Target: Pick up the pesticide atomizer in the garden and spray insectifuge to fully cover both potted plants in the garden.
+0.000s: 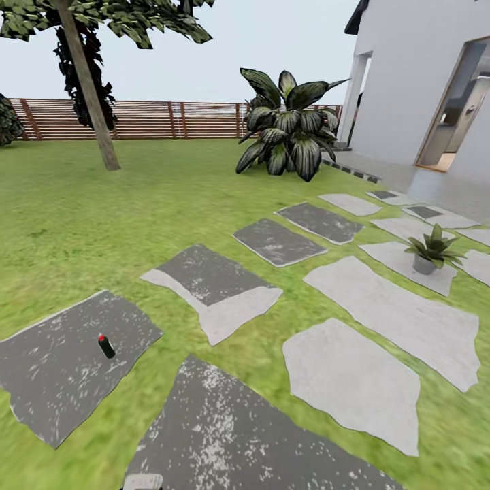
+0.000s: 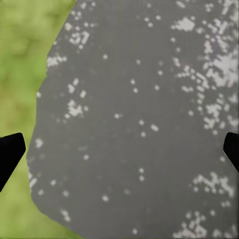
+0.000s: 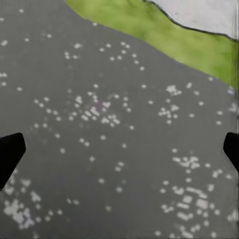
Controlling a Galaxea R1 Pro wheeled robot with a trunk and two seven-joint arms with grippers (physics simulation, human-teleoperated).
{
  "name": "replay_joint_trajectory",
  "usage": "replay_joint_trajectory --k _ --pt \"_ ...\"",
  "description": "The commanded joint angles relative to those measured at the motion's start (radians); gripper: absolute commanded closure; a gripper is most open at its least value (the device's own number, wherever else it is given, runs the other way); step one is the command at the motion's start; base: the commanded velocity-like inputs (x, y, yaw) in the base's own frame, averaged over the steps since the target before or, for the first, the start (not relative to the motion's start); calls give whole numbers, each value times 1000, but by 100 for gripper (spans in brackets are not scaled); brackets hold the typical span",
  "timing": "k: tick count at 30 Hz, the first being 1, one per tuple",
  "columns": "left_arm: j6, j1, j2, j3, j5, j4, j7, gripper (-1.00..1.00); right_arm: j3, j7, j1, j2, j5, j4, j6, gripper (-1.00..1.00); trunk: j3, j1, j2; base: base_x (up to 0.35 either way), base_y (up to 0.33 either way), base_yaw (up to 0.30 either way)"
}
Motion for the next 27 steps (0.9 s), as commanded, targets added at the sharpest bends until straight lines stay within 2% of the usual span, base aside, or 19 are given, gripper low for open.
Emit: replay_joint_trajectory --k 1,8,13,27 --pt "-3 0 0 1 -1 1 0 -100 0 0 -1 0 1 1 -3 -100 -1 0 0 249 -181 2" --pt "-3 0 0 1 -1 1 0 -100 0 0 -1 0 1 1 -3 -100 -1 0 0 237 -194 6" --pt "-3 0 0 1 -1 1 0 -100 0 0 -1 0 1 1 -3 -100 -1 0 0 230 -201 117" --pt "-3 0 0 1 -1 1 0 -100 0 0 -1 0 1 1 -3 -100 -1 0 0 227 -205 258"
